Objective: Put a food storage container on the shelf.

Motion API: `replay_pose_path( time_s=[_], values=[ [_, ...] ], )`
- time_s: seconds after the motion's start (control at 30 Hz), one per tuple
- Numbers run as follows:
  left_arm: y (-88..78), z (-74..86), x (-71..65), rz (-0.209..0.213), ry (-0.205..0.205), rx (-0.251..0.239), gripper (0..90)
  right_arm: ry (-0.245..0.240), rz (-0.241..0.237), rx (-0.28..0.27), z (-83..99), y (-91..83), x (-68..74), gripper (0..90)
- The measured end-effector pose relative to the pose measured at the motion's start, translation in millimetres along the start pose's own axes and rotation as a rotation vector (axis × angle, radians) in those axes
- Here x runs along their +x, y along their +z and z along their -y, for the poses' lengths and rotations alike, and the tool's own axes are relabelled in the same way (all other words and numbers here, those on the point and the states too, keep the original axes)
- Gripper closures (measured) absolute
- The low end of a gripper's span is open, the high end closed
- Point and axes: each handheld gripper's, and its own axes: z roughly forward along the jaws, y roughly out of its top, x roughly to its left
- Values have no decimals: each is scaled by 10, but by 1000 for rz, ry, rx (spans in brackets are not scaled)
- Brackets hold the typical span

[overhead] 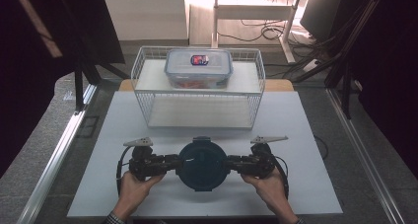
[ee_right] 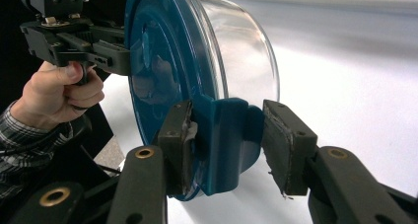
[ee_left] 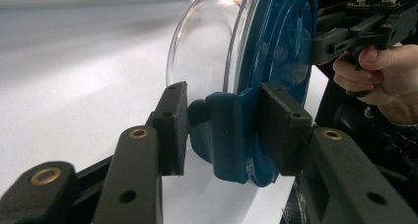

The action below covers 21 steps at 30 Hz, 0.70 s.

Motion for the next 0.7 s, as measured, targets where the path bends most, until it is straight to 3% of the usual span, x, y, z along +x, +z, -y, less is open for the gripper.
replay_pose_path(
  time_s=[0.4, 0.7],
  values=[
    [-100, -362, -89, -20, 51, -50, 566, -45, 12, -54, -308, -127, 71, 565],
    [-174, -569, -114, -30, 68, -64, 566, -67, 9, -75, -512, -181, 106, 565]
  ],
)
